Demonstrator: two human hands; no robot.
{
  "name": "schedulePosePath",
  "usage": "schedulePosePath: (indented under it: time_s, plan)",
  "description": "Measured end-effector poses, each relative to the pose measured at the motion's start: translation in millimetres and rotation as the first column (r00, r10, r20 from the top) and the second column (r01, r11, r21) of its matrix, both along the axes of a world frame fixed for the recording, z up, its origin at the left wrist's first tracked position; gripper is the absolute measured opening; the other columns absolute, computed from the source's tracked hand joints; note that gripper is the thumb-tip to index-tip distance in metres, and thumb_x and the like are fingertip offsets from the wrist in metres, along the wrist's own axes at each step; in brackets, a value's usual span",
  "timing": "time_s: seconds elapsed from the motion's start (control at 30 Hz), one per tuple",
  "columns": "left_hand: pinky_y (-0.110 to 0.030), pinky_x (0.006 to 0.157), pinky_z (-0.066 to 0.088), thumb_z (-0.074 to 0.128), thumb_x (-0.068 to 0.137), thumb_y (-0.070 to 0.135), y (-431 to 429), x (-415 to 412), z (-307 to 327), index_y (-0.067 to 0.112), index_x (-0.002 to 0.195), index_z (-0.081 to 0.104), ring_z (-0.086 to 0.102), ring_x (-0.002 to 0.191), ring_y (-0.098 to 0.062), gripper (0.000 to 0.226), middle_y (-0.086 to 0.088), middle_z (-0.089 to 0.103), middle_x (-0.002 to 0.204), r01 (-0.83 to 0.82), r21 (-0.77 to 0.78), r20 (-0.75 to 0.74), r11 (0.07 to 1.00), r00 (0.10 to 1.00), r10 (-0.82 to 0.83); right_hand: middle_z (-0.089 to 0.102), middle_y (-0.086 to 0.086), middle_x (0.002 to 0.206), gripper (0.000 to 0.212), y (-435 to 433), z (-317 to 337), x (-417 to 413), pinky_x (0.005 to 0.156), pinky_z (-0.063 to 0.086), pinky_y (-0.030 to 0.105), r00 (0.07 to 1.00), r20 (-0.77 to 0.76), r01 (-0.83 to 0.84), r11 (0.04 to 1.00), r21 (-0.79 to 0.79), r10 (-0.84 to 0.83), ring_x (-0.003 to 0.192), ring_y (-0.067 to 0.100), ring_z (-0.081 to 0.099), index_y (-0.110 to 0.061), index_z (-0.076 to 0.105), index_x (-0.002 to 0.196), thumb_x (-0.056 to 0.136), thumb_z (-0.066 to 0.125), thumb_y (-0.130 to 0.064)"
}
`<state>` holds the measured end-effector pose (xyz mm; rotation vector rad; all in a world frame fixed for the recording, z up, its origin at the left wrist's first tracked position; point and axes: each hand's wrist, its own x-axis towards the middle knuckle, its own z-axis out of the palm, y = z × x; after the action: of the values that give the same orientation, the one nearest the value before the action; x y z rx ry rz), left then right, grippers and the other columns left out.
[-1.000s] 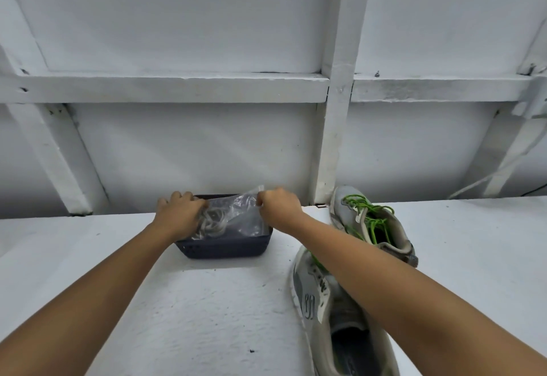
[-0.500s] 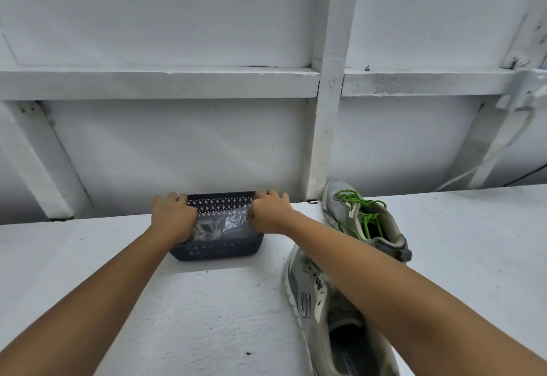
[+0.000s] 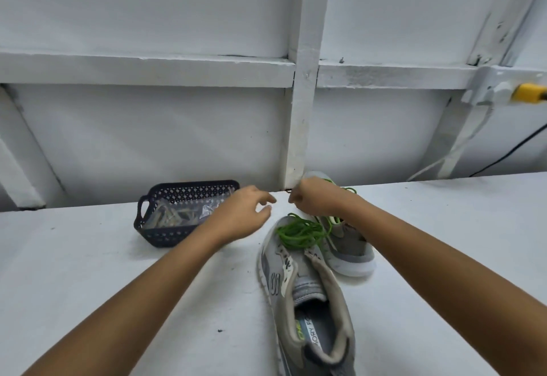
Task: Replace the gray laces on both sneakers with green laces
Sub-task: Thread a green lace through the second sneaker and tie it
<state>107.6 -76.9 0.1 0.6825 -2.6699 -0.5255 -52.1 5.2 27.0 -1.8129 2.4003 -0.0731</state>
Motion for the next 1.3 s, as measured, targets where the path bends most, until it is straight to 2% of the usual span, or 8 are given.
schedulePosePath:
  time_s: [0.2,0.4,0.63,0.73,0.8,1.0,1.1,1.3]
  plan:
    - [-0.031,0.104,0.033,0.031,0.088,-0.005,17,-33,-15,0.022,0.139,0.044,0.038,0.128,-0.020,0.060,-0.006,0.041,0.135,0.061,0.091,0.174,0.994,0.982,-0.077,0.050,0.006,0.132,0.040,28,-3,-12,0.095,0.036,0.036,0.977,-0.200,-0.055,0.992,0.116,0.078,0.128,0.028,0.039,-0.025,0.064,0.120,0.089,0.045,-0.009]
    - [-0.041,0.102,0.036,0.036,0.098,0.017,12,-54,-31,0.026,0.137,0.047,0.036,0.126,-0.027,0.042,-0.002,0.038,0.140,0.043,-0.066,0.349,0.997,0.937,-0.017,0.042,0.006,0.133,0.032,51,-6,-17,0.103,0.031,0.045,0.949,-0.279,-0.074,0.965,0.251,0.145,0.124,0.031,0.034,-0.017,0.065,0.115,0.086,0.051,-0.024]
    - [-0.037,0.086,0.045,0.046,0.094,0.019,10,-53,-24,0.010,0.103,0.058,0.055,0.102,-0.027,0.017,-0.009,0.059,0.110,-0.024,-0.062,0.157,0.998,0.987,0.034,0.050,0.001,0.127,0.025,61,-13,-25,0.096,0.036,0.038,0.957,-0.251,-0.137,0.989,0.059,0.148,0.118,0.028,0.040,-0.022,0.069,0.108,0.091,0.052,-0.030]
    - [-0.033,0.071,0.048,0.046,0.096,0.020,8,-45,-8,0.011,0.098,0.054,0.061,0.080,-0.024,0.012,-0.008,0.064,0.089,-0.105,0.123,0.001,0.987,0.994,0.106,0.063,0.002,0.107,0.026,63,-4,-30,0.086,0.040,0.035,0.995,-0.097,-0.049,0.986,-0.158,0.034,0.105,0.025,0.053,-0.015,0.066,0.102,0.095,0.047,-0.031]
    - [-0.029,0.060,0.048,0.046,0.098,0.019,5,-40,7,0.012,0.097,0.051,0.059,0.065,-0.019,0.008,-0.005,0.059,0.076,-0.116,0.326,-0.133,0.938,0.977,0.166,0.067,-0.001,0.085,0.019,63,7,-32,0.075,0.044,0.030,0.986,0.164,0.082,0.957,-0.278,-0.037,0.087,0.021,0.061,-0.015,0.064,0.093,0.095,0.050,-0.028]
    - [-0.019,0.043,0.039,0.046,0.099,0.017,-2,-21,47,0.016,0.087,0.053,0.043,0.046,-0.011,0.014,-0.001,0.048,0.063,-0.058,0.678,-0.299,0.732,0.889,0.347,0.053,0.000,0.060,0.016,59,30,-27,0.059,0.052,0.030,0.614,0.786,0.455,0.846,-0.279,-0.070,0.049,0.013,0.052,-0.015,0.059,0.084,0.096,0.051,-0.020]
    - [-0.021,0.049,0.031,0.040,0.101,0.018,3,-16,57,0.015,0.089,0.052,0.037,0.041,-0.008,0.017,0.000,0.042,0.059,0.025,0.749,-0.360,0.662,0.854,0.375,0.041,0.005,0.063,0.020,57,34,-22,0.058,0.055,0.034,0.402,0.915,0.518,0.833,-0.194,-0.038,0.052,0.017,0.047,-0.013,0.055,0.085,0.100,0.044,-0.020]
    - [-0.018,0.043,0.023,0.037,0.101,0.016,6,-8,70,0.014,0.084,0.048,0.028,0.035,-0.005,0.020,0.000,0.033,0.058,0.056,0.783,-0.437,0.619,0.758,0.484,0.036,0.001,0.059,0.021,51,43,-16,0.039,0.033,0.016,0.270,0.962,0.583,0.791,-0.185,0.025,0.040,0.011,0.033,-0.014,0.053,0.085,0.100,0.041,-0.019]
